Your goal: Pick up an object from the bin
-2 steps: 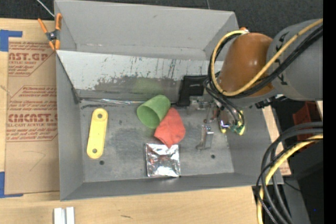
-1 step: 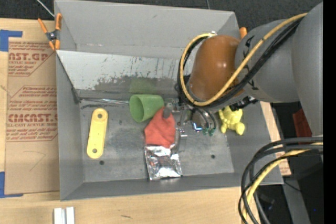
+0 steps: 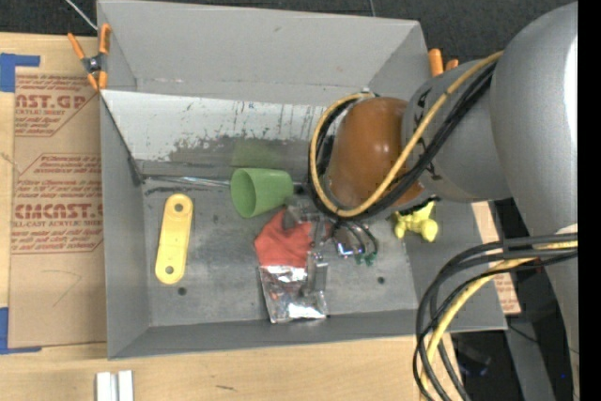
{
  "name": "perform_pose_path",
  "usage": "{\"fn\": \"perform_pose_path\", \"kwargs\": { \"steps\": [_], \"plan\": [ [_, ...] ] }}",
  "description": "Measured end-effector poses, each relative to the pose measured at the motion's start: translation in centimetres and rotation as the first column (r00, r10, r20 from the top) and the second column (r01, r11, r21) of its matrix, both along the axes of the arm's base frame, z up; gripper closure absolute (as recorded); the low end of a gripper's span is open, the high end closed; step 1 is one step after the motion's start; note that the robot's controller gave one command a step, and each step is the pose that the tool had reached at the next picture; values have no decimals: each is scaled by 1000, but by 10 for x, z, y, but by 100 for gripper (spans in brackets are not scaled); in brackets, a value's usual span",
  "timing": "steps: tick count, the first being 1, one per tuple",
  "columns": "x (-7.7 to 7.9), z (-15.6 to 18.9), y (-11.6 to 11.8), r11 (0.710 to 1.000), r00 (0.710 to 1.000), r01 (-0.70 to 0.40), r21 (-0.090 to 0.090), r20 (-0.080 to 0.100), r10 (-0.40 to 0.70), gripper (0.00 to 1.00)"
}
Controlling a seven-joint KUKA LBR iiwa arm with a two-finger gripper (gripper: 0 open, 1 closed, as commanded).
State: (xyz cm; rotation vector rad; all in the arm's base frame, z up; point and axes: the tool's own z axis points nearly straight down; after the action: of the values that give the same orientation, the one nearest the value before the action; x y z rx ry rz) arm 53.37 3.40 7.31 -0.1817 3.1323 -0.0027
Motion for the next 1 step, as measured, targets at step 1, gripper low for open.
{"fn": "perform_pose_path", "kwargs": {
  "steps": [1],
  "plan": [
    [-29, -3, 35, 998, 998, 67, 5, -3, -67, 100]
  ]
}}
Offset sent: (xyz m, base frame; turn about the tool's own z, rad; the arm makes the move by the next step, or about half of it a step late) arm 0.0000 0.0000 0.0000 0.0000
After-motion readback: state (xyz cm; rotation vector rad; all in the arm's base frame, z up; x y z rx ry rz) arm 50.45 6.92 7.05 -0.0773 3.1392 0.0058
